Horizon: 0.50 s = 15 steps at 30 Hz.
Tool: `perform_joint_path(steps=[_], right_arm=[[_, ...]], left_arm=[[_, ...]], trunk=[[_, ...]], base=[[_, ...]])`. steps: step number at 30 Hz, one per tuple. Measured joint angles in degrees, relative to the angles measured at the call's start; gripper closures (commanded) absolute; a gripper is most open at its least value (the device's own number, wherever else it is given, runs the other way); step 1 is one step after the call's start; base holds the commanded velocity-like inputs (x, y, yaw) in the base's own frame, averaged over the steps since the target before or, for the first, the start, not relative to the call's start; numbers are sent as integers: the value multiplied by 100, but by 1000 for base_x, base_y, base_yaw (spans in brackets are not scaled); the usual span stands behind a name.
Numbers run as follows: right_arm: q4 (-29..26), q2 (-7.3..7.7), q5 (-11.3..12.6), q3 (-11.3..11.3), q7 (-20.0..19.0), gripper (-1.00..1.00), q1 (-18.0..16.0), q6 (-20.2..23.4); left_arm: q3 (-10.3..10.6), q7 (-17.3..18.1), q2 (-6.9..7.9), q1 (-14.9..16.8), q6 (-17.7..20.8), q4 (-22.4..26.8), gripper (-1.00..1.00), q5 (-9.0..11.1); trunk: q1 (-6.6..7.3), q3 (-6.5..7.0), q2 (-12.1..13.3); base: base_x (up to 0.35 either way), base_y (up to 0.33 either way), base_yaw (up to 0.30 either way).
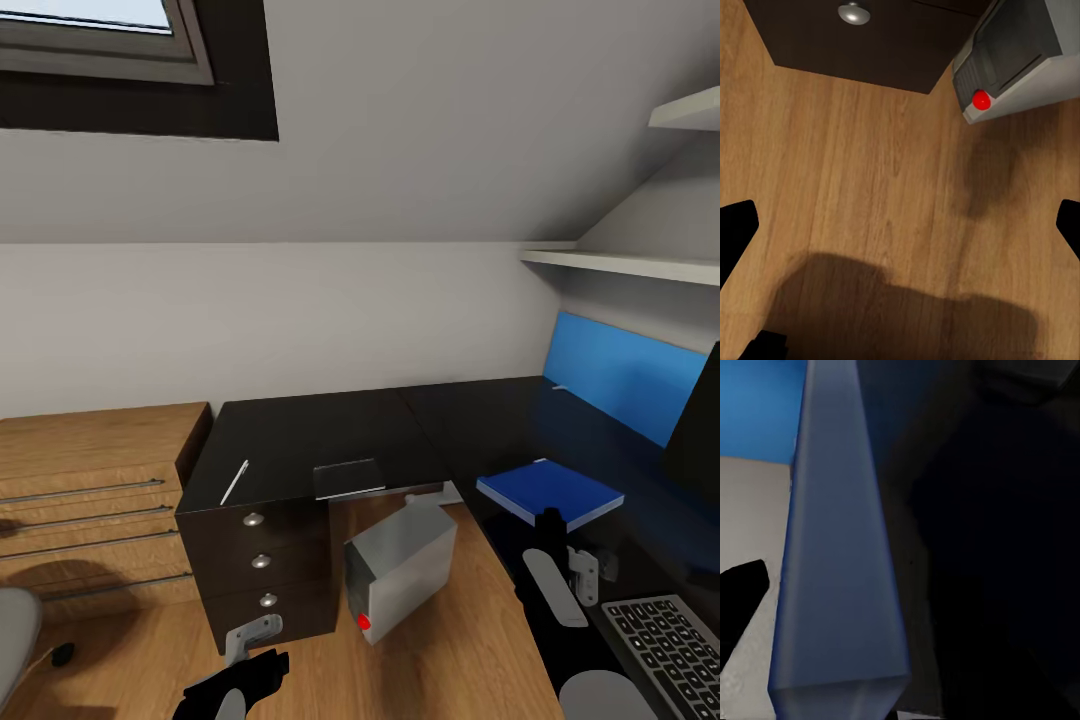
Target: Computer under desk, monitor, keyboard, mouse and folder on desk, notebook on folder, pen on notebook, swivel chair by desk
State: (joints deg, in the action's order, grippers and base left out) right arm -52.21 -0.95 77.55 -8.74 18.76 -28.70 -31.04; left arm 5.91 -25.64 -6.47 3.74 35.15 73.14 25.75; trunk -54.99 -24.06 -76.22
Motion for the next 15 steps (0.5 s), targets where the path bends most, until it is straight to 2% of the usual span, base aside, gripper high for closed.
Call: perform_joint_path(steps=[15], right_arm=[[-2,2,-2,9,5,-100,0,5]], left_arm=[[-8,13,18,0,11,-4,-100,9]], trunk=[[0,0,0]], base=[[0,0,0]])
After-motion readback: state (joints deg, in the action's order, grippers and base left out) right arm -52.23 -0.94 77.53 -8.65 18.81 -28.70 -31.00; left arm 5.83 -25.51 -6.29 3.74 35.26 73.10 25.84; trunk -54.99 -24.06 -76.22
